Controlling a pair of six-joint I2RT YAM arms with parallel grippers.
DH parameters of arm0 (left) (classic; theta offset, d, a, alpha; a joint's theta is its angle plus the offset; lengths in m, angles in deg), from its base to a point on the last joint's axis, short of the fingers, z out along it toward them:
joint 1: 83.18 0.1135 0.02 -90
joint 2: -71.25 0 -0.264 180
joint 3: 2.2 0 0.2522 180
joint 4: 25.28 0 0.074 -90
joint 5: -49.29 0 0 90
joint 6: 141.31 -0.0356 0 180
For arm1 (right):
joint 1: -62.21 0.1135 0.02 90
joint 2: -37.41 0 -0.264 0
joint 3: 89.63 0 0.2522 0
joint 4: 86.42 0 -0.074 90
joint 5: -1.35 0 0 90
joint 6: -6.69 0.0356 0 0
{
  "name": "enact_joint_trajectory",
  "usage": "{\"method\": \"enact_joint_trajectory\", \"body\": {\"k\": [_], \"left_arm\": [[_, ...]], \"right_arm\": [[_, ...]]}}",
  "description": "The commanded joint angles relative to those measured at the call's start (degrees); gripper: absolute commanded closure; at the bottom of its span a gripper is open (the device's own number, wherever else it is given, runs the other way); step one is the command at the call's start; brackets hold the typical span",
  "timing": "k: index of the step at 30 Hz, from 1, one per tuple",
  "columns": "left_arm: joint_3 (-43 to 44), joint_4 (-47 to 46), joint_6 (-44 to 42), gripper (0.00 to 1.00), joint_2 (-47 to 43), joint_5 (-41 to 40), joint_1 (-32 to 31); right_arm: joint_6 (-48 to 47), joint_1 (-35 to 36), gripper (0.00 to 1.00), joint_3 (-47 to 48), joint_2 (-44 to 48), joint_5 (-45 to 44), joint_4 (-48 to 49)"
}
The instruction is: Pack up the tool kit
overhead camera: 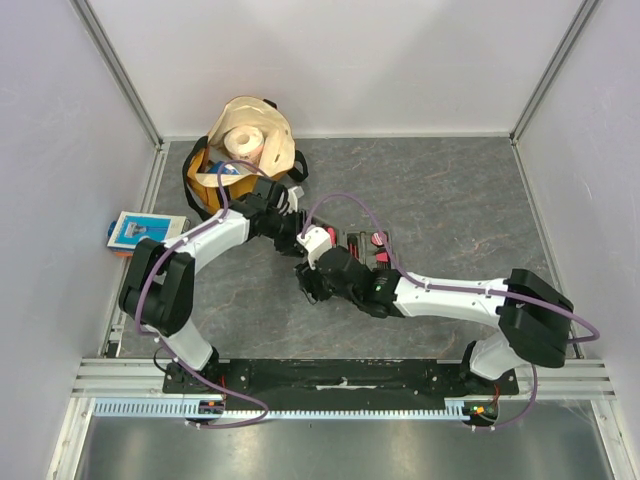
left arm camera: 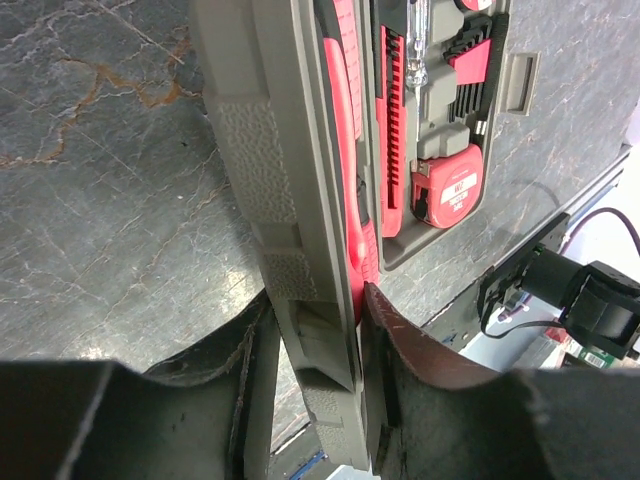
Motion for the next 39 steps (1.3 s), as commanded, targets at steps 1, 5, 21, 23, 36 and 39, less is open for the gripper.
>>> {"method": "enact_joint_trajectory", "body": {"k": [1,5,21,23,36,39], "left_arm": [[4.14,2.23,-2.61,0.68,-0.04,-2.40,-0.29],[6.95,5.30,-4.62,0.73,1.28,-3.45,-0.21],[17.67,16.82,-12.10,0.78,2.86,-10.75,-0.12],[18.99,17.35,-11.31,0.78,3.39,-11.36,-0.12],[23.04,17.88,-8.15,0.78,5.06,-11.71,-0.73],[23.57,18.32,-7.88,0.77,4.80,-13.03,-1.43]], "right_arm": [[4.16,-0.50,0.35,1.71,3.74,-8.76,-0.65],[11.36,-1.47,0.31,3.12,7.17,-18.87,-6.80],[28.51,-21.15,0.30,-7.86,12.81,-25.22,-20.17],[29.30,-22.03,0.31,-8.65,11.40,-24.78,-20.78],[28.79,-25.03,0.38,-14.63,5.43,-13.45,-16.39],[28.17,-25.11,0.39,-14.54,3.58,-10.98,-15.25]]}}
